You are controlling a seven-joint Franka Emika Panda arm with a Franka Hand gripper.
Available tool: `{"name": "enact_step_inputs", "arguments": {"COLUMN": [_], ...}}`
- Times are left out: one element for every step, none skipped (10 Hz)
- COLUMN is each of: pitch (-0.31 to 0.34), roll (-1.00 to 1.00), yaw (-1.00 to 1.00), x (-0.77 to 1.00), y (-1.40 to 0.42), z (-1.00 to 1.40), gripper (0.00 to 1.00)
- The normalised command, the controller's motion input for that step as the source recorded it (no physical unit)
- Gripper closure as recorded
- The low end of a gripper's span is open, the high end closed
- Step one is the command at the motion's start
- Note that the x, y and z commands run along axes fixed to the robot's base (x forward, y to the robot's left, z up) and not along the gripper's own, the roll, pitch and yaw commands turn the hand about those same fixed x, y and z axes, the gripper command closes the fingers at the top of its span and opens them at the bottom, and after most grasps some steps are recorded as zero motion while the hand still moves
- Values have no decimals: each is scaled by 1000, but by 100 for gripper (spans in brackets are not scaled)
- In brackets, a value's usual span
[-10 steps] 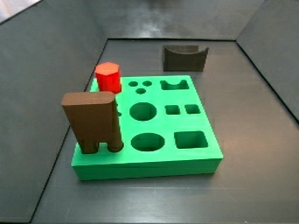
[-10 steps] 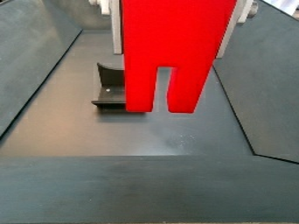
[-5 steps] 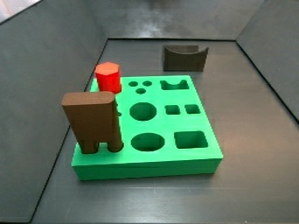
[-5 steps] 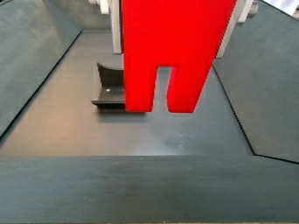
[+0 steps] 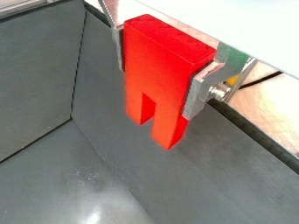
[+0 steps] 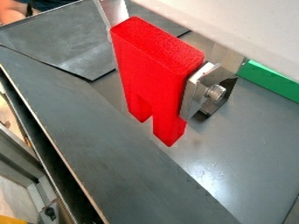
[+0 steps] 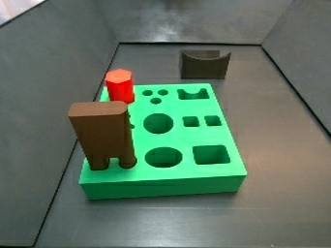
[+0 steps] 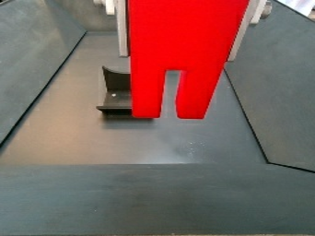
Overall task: Pick up the double-square object. Move up. Move to above the board. Insert the double-square object.
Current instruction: Move to above the board.
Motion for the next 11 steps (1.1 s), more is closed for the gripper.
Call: {"name": "enact_step_inputs", "arguments": {"pitch": [55, 55, 55, 55, 55, 55, 55, 55, 55, 55, 55], "roll": [-97, -97, -97, -97, -97, -97, -97, -97, -97, -97, -97], "yaw": [-38, -38, -38, -38, -38, -38, -38, -38, -38, -38, -38], "x": [24, 24, 24, 24, 24, 24, 24, 24, 24, 24, 24], "y": [349, 349, 349, 349, 349, 349, 349, 349, 349, 349, 348], "z": [26, 26, 26, 26, 26, 26, 26, 26, 26, 26, 26], "gripper": [100, 100, 100, 100, 100, 100, 100, 100, 100, 100, 100]}}
